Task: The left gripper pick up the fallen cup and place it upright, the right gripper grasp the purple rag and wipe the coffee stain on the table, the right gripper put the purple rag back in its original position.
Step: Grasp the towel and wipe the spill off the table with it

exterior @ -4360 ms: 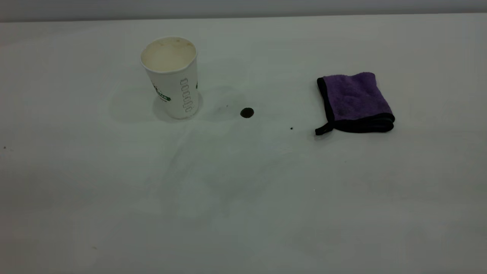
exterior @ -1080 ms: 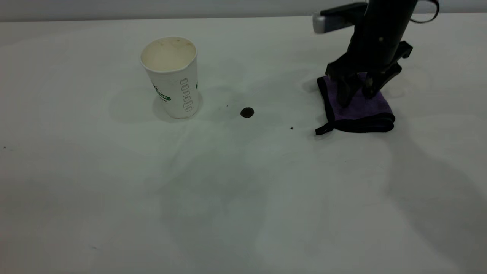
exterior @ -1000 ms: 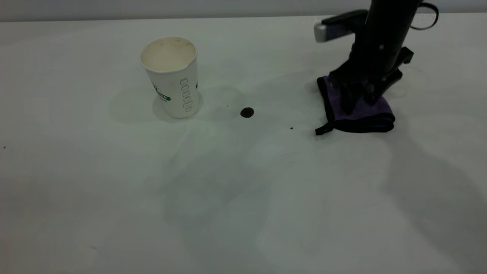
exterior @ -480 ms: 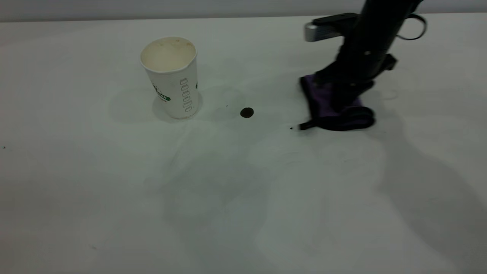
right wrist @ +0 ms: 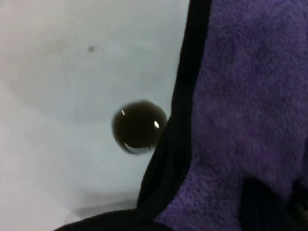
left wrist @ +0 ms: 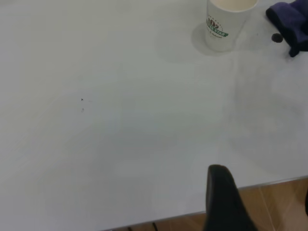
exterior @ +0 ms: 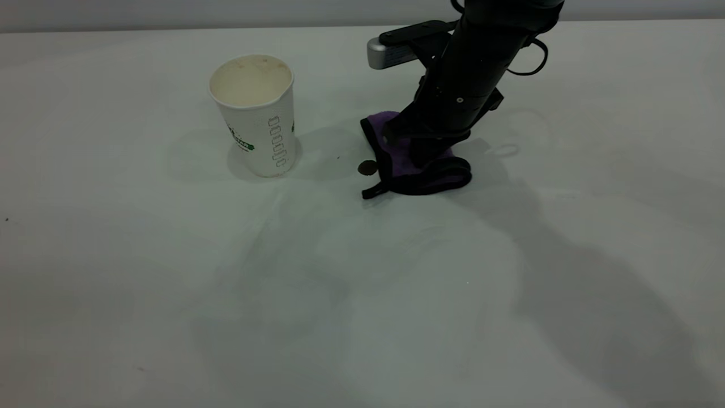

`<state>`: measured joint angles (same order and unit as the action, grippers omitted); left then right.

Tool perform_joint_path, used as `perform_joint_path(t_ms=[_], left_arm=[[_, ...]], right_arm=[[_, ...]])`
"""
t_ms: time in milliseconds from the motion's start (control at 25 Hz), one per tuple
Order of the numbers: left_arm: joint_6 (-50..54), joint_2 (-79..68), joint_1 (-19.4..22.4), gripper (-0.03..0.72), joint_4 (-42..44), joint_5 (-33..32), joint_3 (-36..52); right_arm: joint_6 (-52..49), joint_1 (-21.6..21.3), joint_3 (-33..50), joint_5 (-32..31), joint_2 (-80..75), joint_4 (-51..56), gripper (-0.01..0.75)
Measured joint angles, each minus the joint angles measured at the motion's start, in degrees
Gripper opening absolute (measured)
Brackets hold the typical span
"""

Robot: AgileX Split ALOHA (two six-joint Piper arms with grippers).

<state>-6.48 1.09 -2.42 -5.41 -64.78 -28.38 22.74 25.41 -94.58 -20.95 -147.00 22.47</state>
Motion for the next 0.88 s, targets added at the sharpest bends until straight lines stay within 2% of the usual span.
perform_joint_path(t_ms=[280, 600, 720, 880], left_arm=[[0.0, 0.0, 0.0, 0.470, 0.0, 0.0, 0.0], [0.0, 0.0, 0.0, 0.470, 0.0, 0.0, 0.0], [0.0, 0.0, 0.0, 0.470, 0.0, 0.0, 0.0], [0.0, 0.0, 0.0, 0.470, 0.0, 0.0, 0.0]], right_arm=[[0.0, 1.1, 0.0, 2.4, -0.4, 2.0, 0.035], [0.8, 5.1, -0.1, 3.5, -0.7, 2.8, 0.038], [1.3, 6.7, -0.3, 1.4, -0.7, 3.0, 0.041], [2.7, 8.6, -0.5, -5.7, -0.7, 3.5, 0.044]])
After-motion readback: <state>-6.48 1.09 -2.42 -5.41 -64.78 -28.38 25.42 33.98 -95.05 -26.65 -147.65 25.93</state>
